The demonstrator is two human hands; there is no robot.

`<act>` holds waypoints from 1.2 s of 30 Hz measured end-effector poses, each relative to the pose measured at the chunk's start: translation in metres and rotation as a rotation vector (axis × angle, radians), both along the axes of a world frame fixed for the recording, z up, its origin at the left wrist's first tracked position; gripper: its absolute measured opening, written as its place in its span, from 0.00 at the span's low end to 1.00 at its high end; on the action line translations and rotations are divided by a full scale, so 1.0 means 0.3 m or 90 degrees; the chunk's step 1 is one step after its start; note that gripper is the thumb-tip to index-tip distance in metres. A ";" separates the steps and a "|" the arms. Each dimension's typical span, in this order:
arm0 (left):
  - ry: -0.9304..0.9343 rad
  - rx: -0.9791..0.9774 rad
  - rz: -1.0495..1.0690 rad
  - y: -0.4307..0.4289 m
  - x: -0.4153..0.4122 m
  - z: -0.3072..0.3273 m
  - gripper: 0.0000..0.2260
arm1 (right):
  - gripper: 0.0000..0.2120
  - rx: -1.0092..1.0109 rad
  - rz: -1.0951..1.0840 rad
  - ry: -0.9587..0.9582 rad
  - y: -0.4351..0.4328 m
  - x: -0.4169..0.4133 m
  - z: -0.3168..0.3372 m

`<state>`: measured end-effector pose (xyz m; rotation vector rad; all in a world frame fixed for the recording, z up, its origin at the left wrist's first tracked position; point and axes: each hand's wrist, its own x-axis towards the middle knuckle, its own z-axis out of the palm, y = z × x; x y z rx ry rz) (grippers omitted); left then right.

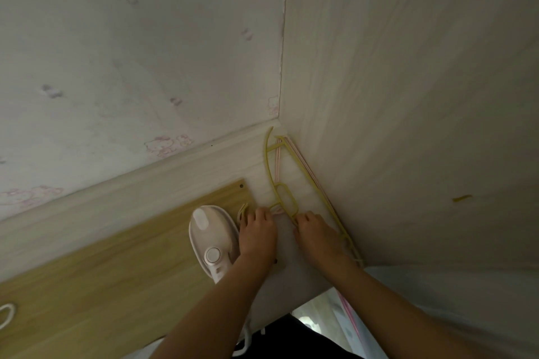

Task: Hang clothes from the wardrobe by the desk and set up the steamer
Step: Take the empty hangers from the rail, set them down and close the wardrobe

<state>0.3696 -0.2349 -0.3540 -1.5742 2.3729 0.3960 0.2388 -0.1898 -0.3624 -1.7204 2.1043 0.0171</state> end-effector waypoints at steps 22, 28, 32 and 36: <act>0.231 -0.243 -0.106 0.220 0.074 0.217 0.26 | 0.30 -0.204 -0.085 0.061 0.313 0.125 0.253; 0.356 -0.326 -0.197 0.407 0.188 0.274 0.21 | 0.29 -0.292 -0.172 0.067 0.587 0.230 0.336; 0.429 -0.322 -0.264 0.535 0.231 0.294 0.19 | 0.28 -0.304 -0.222 0.083 0.776 0.273 0.412; 0.483 -0.307 -0.318 0.670 0.223 0.344 0.18 | 0.27 -0.328 -0.282 0.091 0.952 0.287 0.493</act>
